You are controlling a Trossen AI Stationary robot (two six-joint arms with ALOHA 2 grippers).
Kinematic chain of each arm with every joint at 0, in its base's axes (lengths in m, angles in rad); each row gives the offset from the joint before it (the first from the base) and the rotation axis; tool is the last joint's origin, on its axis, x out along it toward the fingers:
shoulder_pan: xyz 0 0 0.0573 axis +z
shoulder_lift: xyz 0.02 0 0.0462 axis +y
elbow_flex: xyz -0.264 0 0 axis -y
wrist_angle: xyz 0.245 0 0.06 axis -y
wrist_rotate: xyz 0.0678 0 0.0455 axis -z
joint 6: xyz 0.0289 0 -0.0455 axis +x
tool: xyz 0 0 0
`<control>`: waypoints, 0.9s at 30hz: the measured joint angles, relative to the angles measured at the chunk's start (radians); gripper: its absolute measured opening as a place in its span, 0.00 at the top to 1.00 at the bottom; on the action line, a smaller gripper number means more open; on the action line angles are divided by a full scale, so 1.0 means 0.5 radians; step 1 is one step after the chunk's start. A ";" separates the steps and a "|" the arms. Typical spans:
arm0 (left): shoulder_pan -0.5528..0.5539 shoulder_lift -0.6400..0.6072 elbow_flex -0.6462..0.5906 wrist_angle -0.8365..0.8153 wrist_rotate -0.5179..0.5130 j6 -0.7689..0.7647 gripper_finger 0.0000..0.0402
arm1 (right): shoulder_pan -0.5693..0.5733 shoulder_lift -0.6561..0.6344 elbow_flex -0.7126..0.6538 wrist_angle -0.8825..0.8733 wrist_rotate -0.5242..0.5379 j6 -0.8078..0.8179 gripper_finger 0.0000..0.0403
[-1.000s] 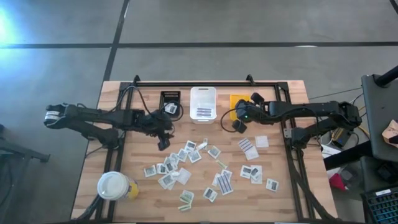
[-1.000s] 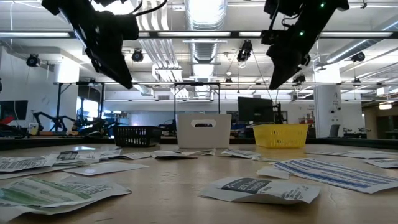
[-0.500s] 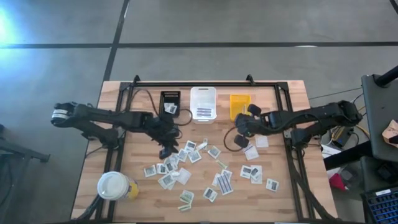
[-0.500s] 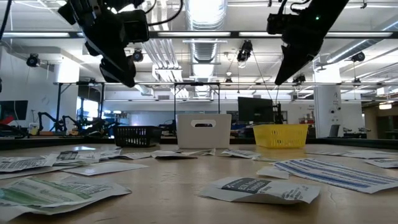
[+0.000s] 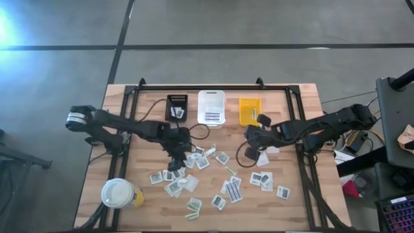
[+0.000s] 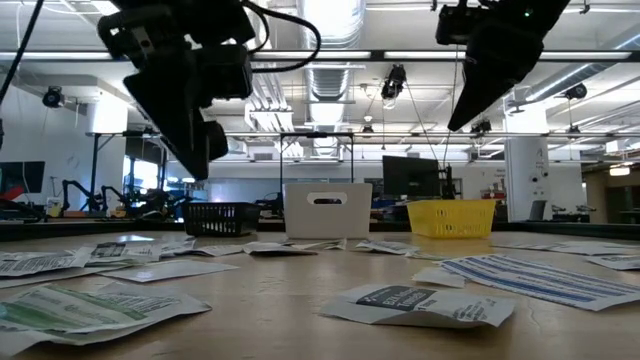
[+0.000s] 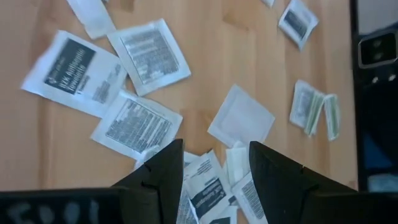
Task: Pick & Place First Aid Supplies
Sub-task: Put the towelette pack into the black basket
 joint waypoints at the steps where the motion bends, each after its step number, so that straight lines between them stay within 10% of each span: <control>1: -0.013 0.018 0.000 0.002 0.001 0.018 0.57 | 0.004 0.000 -0.002 -0.001 0.000 0.022 0.86; 27: -0.079 0.291 -0.001 -0.026 -0.460 0.402 0.57 | 0.064 0.000 -0.010 0.004 0.001 0.157 0.87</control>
